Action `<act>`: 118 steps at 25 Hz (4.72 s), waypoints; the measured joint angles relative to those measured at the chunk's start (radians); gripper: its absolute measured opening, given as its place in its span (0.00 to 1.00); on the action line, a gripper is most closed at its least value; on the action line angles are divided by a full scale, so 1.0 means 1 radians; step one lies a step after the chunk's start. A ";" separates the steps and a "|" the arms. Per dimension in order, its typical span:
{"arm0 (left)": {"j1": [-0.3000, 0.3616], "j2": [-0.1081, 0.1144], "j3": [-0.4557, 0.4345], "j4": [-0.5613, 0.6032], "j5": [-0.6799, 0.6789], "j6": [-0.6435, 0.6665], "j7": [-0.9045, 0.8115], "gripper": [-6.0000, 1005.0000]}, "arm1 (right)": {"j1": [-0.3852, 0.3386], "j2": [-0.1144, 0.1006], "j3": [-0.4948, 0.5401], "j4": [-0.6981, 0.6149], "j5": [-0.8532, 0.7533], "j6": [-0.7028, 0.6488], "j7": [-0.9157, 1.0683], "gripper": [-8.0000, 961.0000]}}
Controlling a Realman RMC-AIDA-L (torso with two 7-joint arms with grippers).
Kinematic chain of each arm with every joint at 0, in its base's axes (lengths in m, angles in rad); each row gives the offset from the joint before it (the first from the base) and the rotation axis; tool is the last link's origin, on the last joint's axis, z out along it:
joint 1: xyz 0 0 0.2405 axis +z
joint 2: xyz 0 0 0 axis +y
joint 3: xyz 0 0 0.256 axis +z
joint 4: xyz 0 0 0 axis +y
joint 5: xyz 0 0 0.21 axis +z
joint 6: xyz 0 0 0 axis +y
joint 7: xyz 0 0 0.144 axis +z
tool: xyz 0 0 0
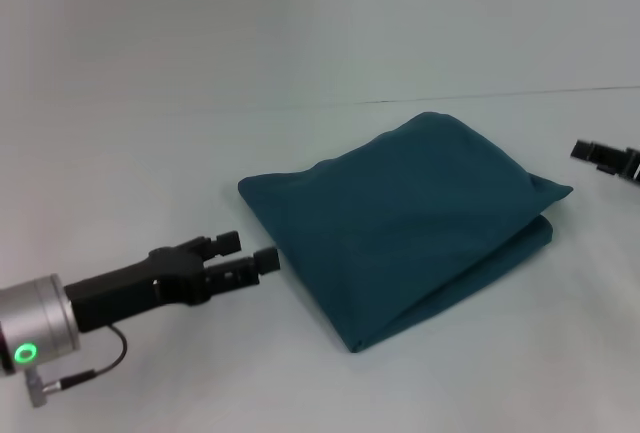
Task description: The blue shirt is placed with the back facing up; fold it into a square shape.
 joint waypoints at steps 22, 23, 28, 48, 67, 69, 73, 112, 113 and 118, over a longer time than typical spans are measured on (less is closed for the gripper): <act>-0.079 -0.001 -0.014 -0.029 -0.034 -0.347 -0.217 0.95 | 0.186 -0.079 -0.018 -0.042 -0.290 -0.200 0.283 0.89; -0.084 -0.002 -0.012 -0.033 -0.034 -0.359 -0.219 0.95 | 0.190 -0.077 -0.020 -0.043 -0.290 -0.194 0.279 0.89; -0.115 -0.005 -0.007 -0.064 -0.033 -0.428 -0.220 0.95 | 0.198 -0.071 -0.019 -0.053 -0.287 -0.181 0.265 0.89; -0.293 -0.030 0.097 -0.206 -0.025 -0.729 -0.225 0.94 | 0.210 -0.055 -0.016 -0.066 -0.284 -0.165 0.272 0.89; -0.351 -0.032 0.118 -0.252 -0.019 -0.798 -0.220 0.95 | 0.216 -0.030 -0.018 -0.066 -0.284 -0.156 0.261 0.89; -0.352 -0.032 0.118 -0.253 -0.019 -0.801 -0.220 0.95 | 0.217 -0.027 -0.020 -0.066 -0.285 -0.152 0.253 0.89; -0.353 -0.032 0.119 -0.253 -0.020 -0.804 -0.220 0.95 | 0.220 -0.022 -0.020 -0.059 -0.284 -0.137 0.229 0.89; -0.399 -0.034 0.148 -0.293 -0.019 -0.864 -0.215 0.84 | 0.230 -0.010 -0.030 -0.064 -0.283 -0.104 0.226 0.56; -0.399 -0.034 0.157 -0.292 -0.019 -0.865 -0.211 0.83 | 0.230 -0.010 -0.030 -0.064 -0.283 -0.103 0.226 0.56; -0.397 -0.034 0.192 -0.285 -0.020 -0.866 -0.205 0.81 | 0.228 -0.010 -0.030 -0.062 -0.283 -0.103 0.226 0.56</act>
